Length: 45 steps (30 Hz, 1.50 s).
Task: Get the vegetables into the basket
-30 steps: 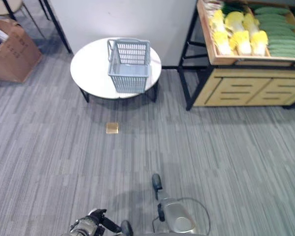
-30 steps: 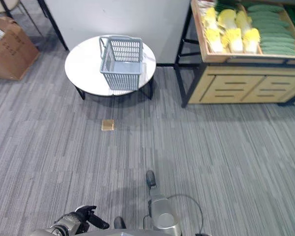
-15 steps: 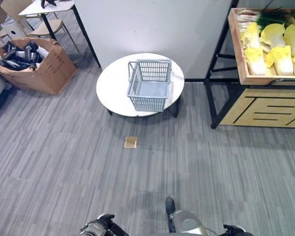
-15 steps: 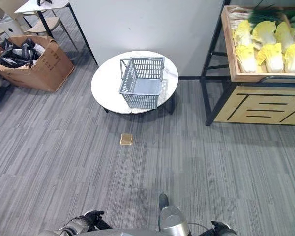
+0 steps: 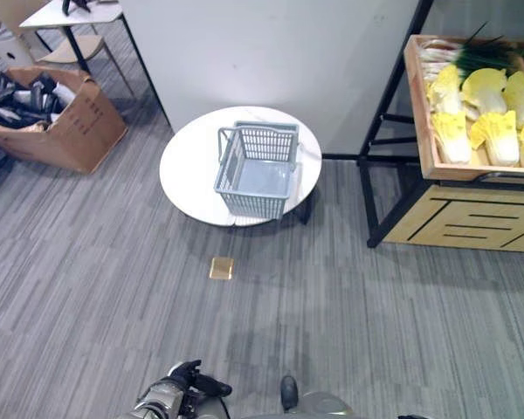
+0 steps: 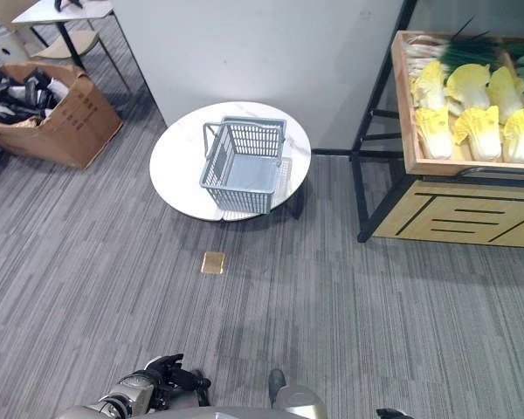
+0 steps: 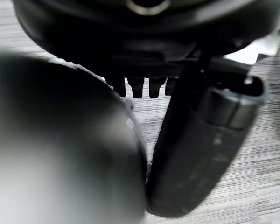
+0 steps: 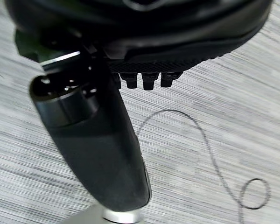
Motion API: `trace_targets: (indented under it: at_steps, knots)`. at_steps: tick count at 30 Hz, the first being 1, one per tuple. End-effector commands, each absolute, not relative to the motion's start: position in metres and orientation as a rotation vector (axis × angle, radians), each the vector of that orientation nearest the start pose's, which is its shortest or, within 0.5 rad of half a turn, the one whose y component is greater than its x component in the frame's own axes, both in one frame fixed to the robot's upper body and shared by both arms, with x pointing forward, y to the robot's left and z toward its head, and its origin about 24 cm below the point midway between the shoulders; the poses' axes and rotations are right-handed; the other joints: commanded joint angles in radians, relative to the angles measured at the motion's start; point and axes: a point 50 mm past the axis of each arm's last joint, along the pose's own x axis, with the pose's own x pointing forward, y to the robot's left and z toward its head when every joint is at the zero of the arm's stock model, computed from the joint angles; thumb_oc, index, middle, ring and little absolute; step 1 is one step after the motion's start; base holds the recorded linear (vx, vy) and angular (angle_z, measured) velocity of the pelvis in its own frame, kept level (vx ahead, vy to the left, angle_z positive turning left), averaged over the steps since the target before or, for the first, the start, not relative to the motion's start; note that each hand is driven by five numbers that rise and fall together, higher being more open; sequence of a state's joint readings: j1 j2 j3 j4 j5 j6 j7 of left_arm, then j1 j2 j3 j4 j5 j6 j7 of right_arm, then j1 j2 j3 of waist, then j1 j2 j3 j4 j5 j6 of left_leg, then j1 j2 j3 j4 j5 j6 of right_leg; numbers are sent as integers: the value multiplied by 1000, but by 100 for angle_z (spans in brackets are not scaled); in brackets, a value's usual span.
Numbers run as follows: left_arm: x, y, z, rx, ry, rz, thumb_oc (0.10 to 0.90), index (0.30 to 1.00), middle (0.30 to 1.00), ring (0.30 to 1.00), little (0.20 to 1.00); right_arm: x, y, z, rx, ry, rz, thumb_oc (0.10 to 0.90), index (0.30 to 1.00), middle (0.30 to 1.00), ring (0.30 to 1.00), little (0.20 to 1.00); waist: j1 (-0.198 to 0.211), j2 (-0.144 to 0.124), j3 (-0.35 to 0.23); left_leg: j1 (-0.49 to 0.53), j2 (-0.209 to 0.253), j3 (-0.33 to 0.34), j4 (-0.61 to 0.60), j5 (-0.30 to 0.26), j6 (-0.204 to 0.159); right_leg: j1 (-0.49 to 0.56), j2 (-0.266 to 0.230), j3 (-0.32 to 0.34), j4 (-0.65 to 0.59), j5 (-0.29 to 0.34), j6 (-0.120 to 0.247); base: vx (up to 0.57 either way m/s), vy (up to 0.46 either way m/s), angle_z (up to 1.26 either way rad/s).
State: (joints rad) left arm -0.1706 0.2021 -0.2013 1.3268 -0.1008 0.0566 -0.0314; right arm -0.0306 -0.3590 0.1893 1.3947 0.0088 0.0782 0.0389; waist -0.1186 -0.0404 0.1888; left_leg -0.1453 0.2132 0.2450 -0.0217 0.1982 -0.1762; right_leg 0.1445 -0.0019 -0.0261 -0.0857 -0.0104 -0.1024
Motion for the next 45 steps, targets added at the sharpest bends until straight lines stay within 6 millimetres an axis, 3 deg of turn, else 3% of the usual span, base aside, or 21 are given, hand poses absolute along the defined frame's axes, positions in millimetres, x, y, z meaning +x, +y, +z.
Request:
trace_targets:
  at_steps: [1,4,10,11,12,13,14,16,17,19,21,22,26,29,30,32,33,35,45]
  knots:
    - [109,216,-163,225,1288,-5,900,1000,1000,1000,1000,38,-304,-149,-460,1513,-100,900,1000,1000,1000,1000,13,21,9,-1,14,-14,-34,108,2,-24,-25,67,141,-37,152,403,18,-73]
    - [103,219,-164,225,1304,14,900,1000,1000,1000,1000,43,-300,-150,-460,1500,-83,900,1000,1000,1000,1000,43,25,-10,-38,57,23,-65,141,-18,63,-4,142,148,-84,150,404,-9,-50]
    - [89,223,-166,220,1342,32,900,1000,1000,1000,1000,43,-293,-153,-464,1508,-47,900,1000,1000,1000,1000,77,20,-64,-26,27,28,-59,118,0,133,-35,187,128,-116,161,302,65,-58]
    - [88,223,-167,203,1346,46,900,1000,1000,1000,1000,48,-291,-153,-452,1491,-50,900,1000,1000,1000,1000,79,10,-84,-24,3,64,-50,104,20,135,-63,192,149,-86,185,267,132,-10]
    - [88,224,-167,203,1346,46,900,1000,1000,1000,1000,48,-290,-153,-452,1491,-50,900,1000,1000,1000,1000,81,8,-86,-23,0,67,-50,102,20,134,-67,194,149,-87,186,305,146,-12]
    - [87,224,-167,192,1347,56,900,1000,1000,1000,1000,51,-289,-154,-440,1477,-54,900,1000,1000,1000,1000,75,-9,-95,-15,-29,87,-42,81,42,136,-93,200,168,-55,206,183,79,-44]
    - [86,225,-167,194,1347,57,900,1000,1000,1000,1000,53,-287,-154,-435,1471,-55,900,1000,1000,1000,1000,81,-8,-104,-12,-32,101,-40,79,46,127,-98,213,172,-25,216,264,120,-50]
    - [88,226,-166,238,1351,30,900,1000,1000,1000,1000,59,-285,-154,-433,1451,-41,900,1000,1000,1000,1000,80,-18,-126,0,-84,141,-31,58,71,112,-137,219,200,70,255,278,128,-40]
    - [88,226,-166,239,1351,30,900,1000,1000,1000,1000,59,-285,-154,-433,1451,-40,900,1000,1000,1000,1000,81,-19,-126,0,-85,142,-31,58,72,112,-139,220,199,69,255,238,124,-33]
    - [91,227,-165,269,1346,6,900,1000,1000,1000,1000,64,-285,-153,-428,1439,-48,900,1000,1000,1000,1000,72,-27,-135,16,-138,163,-36,16,100,84,-169,224,267,169,304,207,131,-21]
    - [95,227,-164,279,1334,-2,900,1000,1000,1000,1000,69,-284,-153,-415,1420,-57,900,1000,1000,1000,1000,70,-17,-132,33,-145,181,-45,-7,113,41,-172,229,325,238,329,186,136,-19]
    - [99,227,-163,294,1326,-12,900,1000,1000,1000,1000,73,-283,-152,-414,1409,-56,900,1000,1000,1000,1000,62,-10,-117,62,-162,183,-54,-38,130,-8,-187,198,418,296,343,133,105,-27]
    - [104,228,-162,305,1314,-13,900,1000,1000,1000,1000,78,-281,-152,-415,1390,-53,900,1000,1000,1000,1000,51,9,-87,93,-156,190,-66,-55,139,-81,-191,165,492,335,334,86,103,-16]
    - [112,230,-159,312,1298,-8,900,1000,1000,1000,1000,82,-278,-153,-417,1386,-48,900,1000,1000,1000,1000,34,17,-55,147,-154,188,-66,-105,131,-199,-251,64,462,278,299,144,42,-6]
    - [113,232,-159,318,1301,-4,900,1000,1000,1000,1000,82,-277,-153,-419,1387,-42,900,1000,1000,1000,1000,25,17,-47,163,-151,183,-66,-112,121,-226,-250,46,419,245,294,282,-47,-28]
    - [112,233,-159,333,1307,2,900,1000,1000,1000,1000,82,-274,-154,-423,1393,-31,900,1000,1000,1000,1000,-1,21,-29,202,-140,163,-66,-133,107,-302,-188,39,315,139,280,262,-52,-5]
    - [111,233,-159,332,1308,2,900,1000,1000,1000,1000,82,-274,-154,-423,1394,-31,900,1000,1000,1000,1000,-4,22,-25,207,-140,160,-66,-136,106,-294,-188,35,315,134,280,177,-37,18]
    - [110,236,-159,343,1309,4,900,1000,1000,1000,1000,80,-272,-155,-443,1401,-10,900,1000,1000,1000,1000,-23,15,-22,246,-145,127,-66,-158,103,-313,-134,78,232,113,274,232,-66,30]
    - [96,230,-164,347,1347,-5,900,1000,1000,1000,1000,100,-269,-151,-441,1295,-34,900,1000,1000,1000,1000,-5,29,-64,257,-144,71,-66,-143,89,-153,-115,60,78,90,242,58,-87,21]
